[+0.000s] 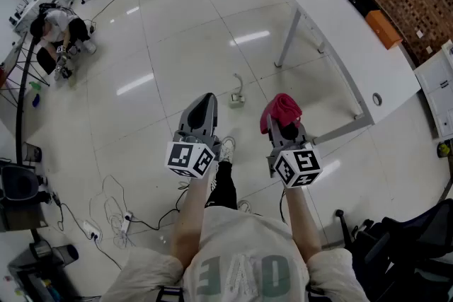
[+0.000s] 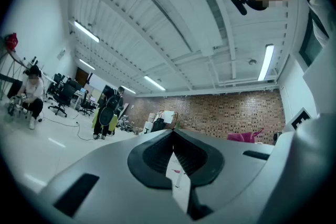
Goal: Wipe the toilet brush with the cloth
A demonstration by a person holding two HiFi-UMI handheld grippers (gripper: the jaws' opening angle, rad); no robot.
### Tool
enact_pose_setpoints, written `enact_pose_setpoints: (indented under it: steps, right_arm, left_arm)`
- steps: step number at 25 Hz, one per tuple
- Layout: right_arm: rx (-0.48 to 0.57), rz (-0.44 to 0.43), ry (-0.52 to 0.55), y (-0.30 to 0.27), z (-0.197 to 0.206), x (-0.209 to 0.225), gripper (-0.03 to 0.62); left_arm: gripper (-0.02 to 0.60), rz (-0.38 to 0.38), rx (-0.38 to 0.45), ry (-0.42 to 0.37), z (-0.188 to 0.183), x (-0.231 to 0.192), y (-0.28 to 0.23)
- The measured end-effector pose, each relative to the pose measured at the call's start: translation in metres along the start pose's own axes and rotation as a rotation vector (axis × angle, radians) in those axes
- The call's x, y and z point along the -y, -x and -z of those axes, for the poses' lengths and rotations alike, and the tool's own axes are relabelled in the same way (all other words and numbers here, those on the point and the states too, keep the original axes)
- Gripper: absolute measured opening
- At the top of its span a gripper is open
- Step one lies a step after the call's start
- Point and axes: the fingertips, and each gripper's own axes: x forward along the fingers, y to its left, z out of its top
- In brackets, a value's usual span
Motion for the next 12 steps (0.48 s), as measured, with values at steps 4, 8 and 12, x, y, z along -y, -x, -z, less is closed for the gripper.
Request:
enact_pose_setpoints:
  steps: [4,8,12]
  right_arm:
    - [-0.010,0.017,0.008,-0.079,-0.016,0.028,0.032]
    - [0.000,0.024,0.020,-0.163,-0.046,0.047,0.032]
    - [0.020,0.030,0.042,-0.223,-0.070,0.069,0.031]
  left_arm:
    - [0.003,0.010,-0.020,0.016,0.005,-0.050,-0.070]
    - [0.003,0.035,-0.044,0.014,-0.003,-0.101,-0.143]
    - [0.003,0.066,-0.044,0.003,-0.011,-0.134,-0.212]
